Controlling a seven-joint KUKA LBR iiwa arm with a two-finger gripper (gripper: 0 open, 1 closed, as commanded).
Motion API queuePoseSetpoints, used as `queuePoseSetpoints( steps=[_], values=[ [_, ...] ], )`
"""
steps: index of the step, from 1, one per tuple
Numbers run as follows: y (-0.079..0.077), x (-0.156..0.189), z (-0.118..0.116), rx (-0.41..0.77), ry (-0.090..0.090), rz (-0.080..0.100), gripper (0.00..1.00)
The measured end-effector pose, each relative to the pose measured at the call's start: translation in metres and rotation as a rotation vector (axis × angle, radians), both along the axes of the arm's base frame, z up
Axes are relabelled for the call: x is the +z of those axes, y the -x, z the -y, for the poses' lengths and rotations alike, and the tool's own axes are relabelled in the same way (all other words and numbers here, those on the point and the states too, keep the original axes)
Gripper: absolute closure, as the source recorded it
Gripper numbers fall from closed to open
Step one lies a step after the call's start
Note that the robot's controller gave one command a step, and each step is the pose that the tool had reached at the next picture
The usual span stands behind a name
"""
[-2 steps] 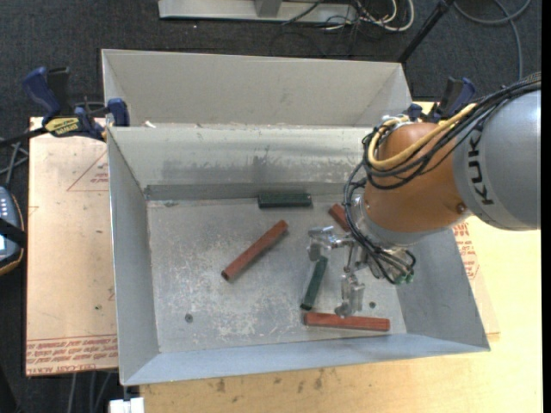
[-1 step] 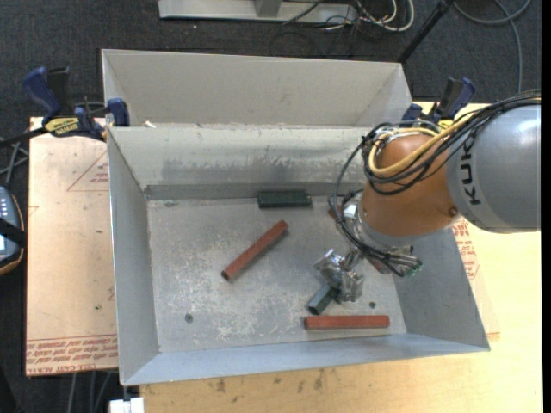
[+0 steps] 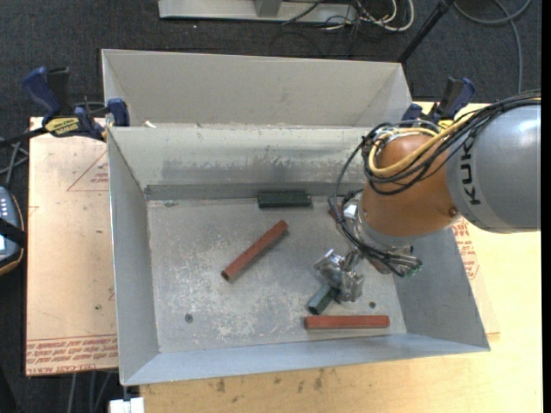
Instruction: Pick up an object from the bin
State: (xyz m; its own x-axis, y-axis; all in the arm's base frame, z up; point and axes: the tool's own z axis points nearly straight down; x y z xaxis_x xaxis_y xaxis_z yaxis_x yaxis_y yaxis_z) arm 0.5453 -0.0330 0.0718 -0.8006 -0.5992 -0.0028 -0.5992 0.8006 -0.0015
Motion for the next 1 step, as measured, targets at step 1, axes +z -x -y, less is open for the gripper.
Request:
queuePoseSetpoints(
  steps=[1],
  values=[
    [0.0082,0.1437,-0.0155,0.005,-0.001,0.001,1.00]
  ],
)
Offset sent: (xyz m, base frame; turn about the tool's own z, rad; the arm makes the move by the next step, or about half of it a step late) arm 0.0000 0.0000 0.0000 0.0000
